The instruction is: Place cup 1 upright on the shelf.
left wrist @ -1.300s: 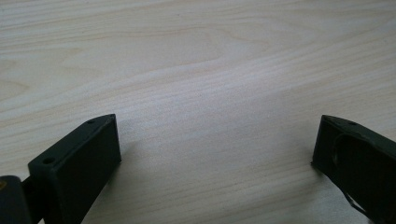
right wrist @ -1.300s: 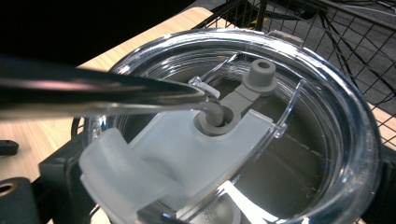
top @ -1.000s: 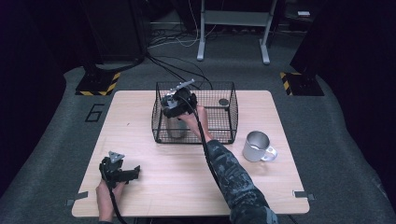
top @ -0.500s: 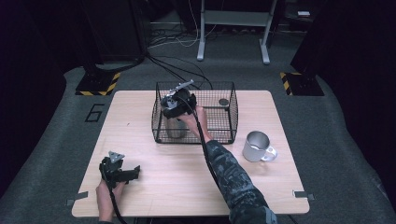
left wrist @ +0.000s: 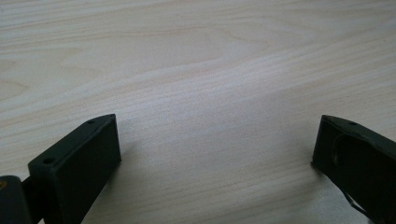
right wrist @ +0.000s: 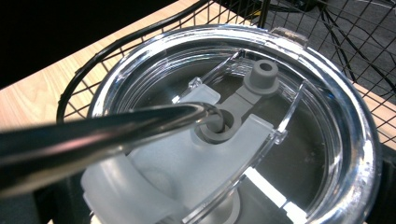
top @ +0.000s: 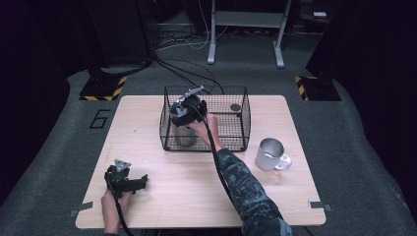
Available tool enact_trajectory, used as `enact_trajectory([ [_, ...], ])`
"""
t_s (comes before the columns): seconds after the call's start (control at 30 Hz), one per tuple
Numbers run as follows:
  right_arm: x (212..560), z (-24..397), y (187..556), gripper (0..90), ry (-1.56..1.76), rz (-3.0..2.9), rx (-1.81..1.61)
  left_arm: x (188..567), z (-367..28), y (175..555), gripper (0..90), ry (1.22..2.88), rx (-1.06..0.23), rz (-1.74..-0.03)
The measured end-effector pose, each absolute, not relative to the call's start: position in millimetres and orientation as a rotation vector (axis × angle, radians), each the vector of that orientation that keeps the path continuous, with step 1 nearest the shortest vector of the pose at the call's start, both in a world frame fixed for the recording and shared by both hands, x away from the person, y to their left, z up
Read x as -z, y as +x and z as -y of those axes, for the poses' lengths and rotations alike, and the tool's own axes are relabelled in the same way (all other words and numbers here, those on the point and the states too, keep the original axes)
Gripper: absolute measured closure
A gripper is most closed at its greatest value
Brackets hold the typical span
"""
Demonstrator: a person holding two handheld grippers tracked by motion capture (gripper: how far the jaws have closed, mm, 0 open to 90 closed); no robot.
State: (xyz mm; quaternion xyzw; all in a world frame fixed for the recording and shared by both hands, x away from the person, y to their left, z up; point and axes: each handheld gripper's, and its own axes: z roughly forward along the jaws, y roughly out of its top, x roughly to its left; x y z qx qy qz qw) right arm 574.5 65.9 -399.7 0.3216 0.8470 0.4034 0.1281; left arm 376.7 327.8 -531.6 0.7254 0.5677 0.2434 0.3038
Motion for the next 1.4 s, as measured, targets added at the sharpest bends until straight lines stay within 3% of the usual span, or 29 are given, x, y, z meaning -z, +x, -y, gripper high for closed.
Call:
enact_trajectory([
  [0.83,392,-60,566,0.0,0.914,-2.512,-1.181,531,-328,377,0.4,1.929,-0.647,-1.5],
  [1.4,370,-22,543,0.0,0.839,-2.502,-1.203,531,-328,377,0.4,1.928,-0.647,-1.499],
])
